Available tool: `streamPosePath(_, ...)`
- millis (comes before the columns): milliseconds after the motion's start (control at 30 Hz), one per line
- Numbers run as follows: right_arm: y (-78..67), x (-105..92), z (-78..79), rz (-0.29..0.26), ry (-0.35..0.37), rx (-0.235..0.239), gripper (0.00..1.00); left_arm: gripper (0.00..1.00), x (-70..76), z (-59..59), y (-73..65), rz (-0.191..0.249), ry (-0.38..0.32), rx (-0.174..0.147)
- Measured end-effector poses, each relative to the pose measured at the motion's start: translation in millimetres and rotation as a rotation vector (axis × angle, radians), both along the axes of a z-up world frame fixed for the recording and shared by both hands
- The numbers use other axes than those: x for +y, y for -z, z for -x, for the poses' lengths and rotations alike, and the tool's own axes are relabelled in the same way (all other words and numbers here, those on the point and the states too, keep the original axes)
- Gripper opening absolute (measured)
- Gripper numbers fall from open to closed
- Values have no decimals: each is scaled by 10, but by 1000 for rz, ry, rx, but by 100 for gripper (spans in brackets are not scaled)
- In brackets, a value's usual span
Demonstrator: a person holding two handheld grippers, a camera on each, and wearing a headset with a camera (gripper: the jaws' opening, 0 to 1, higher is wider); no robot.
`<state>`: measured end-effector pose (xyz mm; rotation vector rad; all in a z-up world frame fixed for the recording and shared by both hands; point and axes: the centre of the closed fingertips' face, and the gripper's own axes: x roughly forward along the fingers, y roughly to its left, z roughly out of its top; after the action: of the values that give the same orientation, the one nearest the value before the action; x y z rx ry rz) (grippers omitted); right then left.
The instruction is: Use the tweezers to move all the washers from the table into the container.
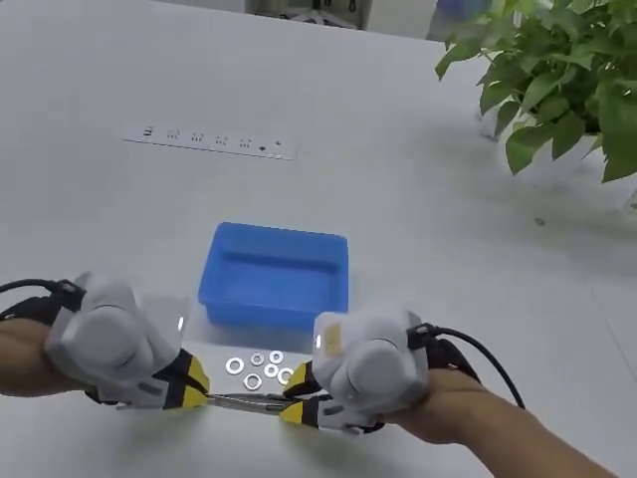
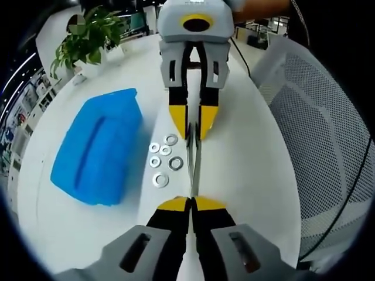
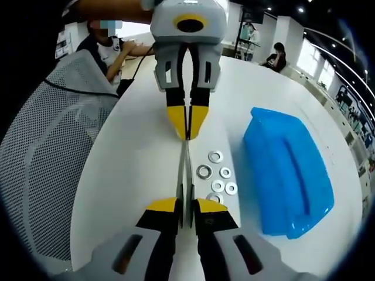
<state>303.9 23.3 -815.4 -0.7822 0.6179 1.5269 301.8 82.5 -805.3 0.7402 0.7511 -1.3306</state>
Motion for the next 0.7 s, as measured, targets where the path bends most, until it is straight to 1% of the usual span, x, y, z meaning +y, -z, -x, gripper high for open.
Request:
streamPosePath(233, 0, -3, -3, 3, 2, 0, 13, 5, -53, -9, -164, 8, 12, -9)
streamPosePath(433, -4, 5, -14, 2, 8, -6, 13, 5, -120, -38, -328, 12, 21, -40)
streamPosePath(500, -6, 9, -15, 2, 7, -7, 13, 5, -144, -43, -390, 20, 25, -47)
streamPosePath(600, -17, 20, -25, -4, 7, -14, 13, 5, -188, -43, -477, 38, 28, -50)
streamPosePath(700, -29, 32, -26, -10, 10, -15, 12, 5, -228, -41, -547, 44, 34, -52)
